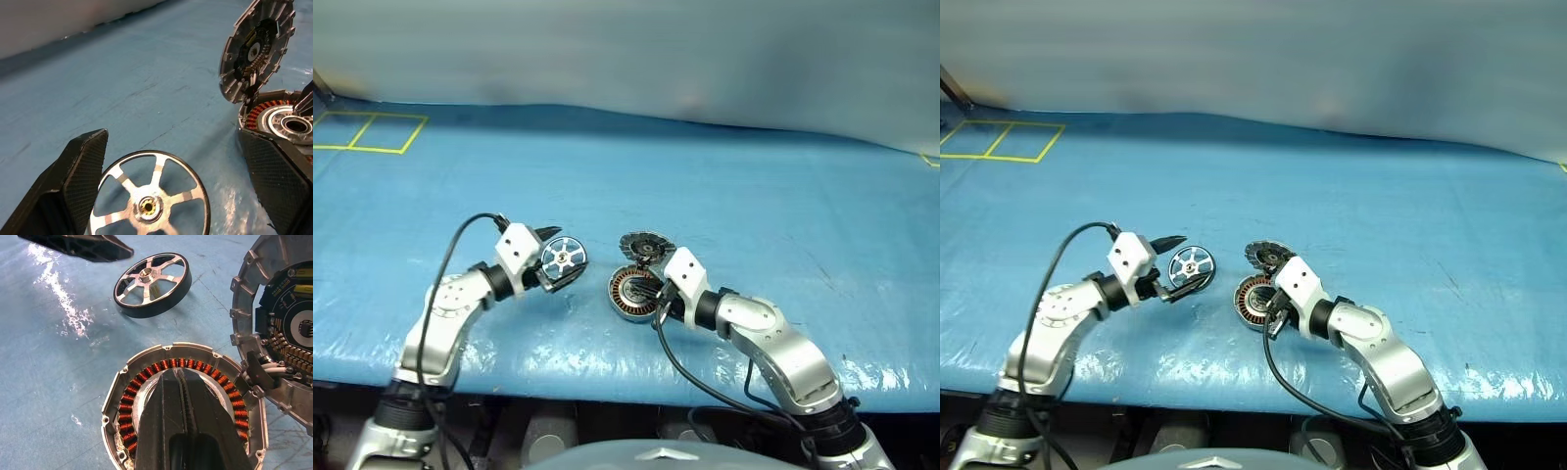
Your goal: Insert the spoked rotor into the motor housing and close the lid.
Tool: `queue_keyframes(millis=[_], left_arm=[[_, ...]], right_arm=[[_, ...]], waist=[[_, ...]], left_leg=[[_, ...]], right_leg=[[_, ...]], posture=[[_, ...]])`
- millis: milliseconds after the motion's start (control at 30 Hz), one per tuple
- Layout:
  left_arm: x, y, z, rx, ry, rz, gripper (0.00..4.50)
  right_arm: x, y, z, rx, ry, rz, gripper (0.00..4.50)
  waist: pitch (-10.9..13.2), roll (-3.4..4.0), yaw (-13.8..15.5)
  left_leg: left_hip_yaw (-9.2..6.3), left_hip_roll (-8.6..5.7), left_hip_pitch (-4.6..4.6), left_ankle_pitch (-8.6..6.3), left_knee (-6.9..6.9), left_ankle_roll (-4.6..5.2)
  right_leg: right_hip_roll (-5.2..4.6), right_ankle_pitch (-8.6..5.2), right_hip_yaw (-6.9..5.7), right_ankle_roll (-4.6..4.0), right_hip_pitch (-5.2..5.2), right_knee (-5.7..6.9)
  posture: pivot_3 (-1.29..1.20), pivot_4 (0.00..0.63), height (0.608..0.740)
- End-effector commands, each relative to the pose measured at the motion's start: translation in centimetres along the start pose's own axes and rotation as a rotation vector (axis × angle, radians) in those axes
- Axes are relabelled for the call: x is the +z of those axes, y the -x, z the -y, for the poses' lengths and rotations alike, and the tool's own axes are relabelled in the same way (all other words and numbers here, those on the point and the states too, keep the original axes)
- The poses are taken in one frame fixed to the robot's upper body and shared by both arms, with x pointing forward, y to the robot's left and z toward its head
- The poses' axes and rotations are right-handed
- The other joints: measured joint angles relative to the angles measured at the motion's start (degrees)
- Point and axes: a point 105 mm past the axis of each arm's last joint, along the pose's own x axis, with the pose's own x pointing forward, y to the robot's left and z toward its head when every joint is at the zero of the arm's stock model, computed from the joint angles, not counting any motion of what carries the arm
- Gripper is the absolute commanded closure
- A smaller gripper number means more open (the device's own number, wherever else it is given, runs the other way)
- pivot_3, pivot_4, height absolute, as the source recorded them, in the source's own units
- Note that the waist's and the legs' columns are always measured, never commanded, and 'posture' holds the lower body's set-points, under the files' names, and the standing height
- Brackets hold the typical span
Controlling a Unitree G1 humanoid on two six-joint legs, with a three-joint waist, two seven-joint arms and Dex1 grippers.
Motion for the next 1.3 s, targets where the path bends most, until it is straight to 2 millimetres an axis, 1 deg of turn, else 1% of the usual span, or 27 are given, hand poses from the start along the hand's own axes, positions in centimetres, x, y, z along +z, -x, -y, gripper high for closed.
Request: queue_keyframes(millis=[33, 100, 233, 400, 533, 700, 933, 1167, 1300], left_arm=[[-0.5, 1.1, -1.2, -0.067, -0.096, -0.12, 0.0], [-0.7, 1.3, -2.0, -0.071, -0.135, -0.165, 0.0], [0.1, 0.9, -2.4, -0.136, -0.142, -0.171, 0.0], [0.2, -0.8, -2.2, -0.2, -0.142, -0.168, 0.0], [-0.4, -1.4, -2.2, -0.21, -0.157, -0.186, 0.0], [-1.7, -2.0, -1.4, -0.246, -0.164, -0.226, 0.0], [-3.1, -3.3, -1.6, -0.203, -0.235, -0.259, 0.0], [-3.5, -4.2, -1.4, -0.201, -0.229, -0.254, 0.0], [-4.3, -4.4, -1.1, -0.232, -0.225, -0.295, 0.0]], right_arm=[[1.1, 0.1, -0.3, -0.001, 0.021, 0.056, 4.46], [1.2, 0.1, -0.4, -0.003, 0.019, 0.063, 4.46], [1.1, 0.0, -0.5, -0.017, 0.012, 0.073, 4.46], [0.9, -0.1, -0.6, -0.029, 0.009, 0.082, 4.46], [0.8, 0.0, -0.4, -0.049, 0.005, 0.087, 4.46], [0.7, 0.0, -0.4, -0.055, 0.002, 0.088, 4.46], [0.7, -0.2, -0.5, -0.049, 0.003, 0.087, 4.46], [0.4, -0.2, -0.5, -0.052, 0.005, 0.079, 4.46], [0.4, -0.3, -0.5, -0.055, 0.006, 0.078, 4.46]], waist=[[0.0, 0.04, 0.0], [0.0, 0.07, 0.0], [0.1, 0.05, 0.1], [0.1, 0.07, 0.0], [0.1, 0.07, -0.1], [0.1, 0.07, 0.0], [0.1, 0.07, 0.0], [0.1, 0.07, 0.0], [0.1, 0.07, 0.0]], left_leg=[[0.01, -0.01, 0.01, -0.01, 0.0, 0.0], [0.04, -0.01, -0.01, -0.02, -0.02, 0.0], [0.01, 0.0, -0.23, -0.01, -0.07, 0.01], [0.0, 0.01, -0.23, -0.01, -0.06, 0.02], [0.0, 0.01, -0.22, 0.0, -0.05, 0.02], [0.0, 0.02, -0.23, 0.0, -0.05, 0.02], [-0.01, 0.02, -0.22, 0.0, 0.04, 0.03], [-0.01, 0.02, -0.1, 0.01, 0.05, 0.03], [-0.01, 0.02, -0.03, 0.01, 0.05, 0.04]], right_leg=[[-0.01, 0.0, 0.01, 0.0, -0.09, -0.04], [-0.02, 0.0, 0.03, 0.0, -0.1, -0.09], [0.0, -0.01, -0.01, -0.01, -0.07, -0.01], [0.02, -0.01, -0.01, -0.01, -0.06, 0.0], [0.03, -0.01, 0.0, 0.0, -0.06, 0.02], [0.05, 0.0, -0.01, 0.0, -0.06, 0.03], [0.05, 0.0, 0.0, 0.01, -0.01, 0.07], [0.05, 0.0, 0.01, 0.01, 0.09, 0.11], [0.05, 0.0, 0.01, 0.01, 0.15, 0.13]], posture=[[0.0, 0.15, 0.74], [0.0, 0.15, 0.74], [0.0, 0.15, 0.74], [0.0, 0.15, 0.74], [0.0, 0.15, 0.74], [0.0, 0.15, 0.74], [0.0, 0.15, 0.74], [0.0, 0.15, 0.74], [0.0, 0.15, 0.74]])
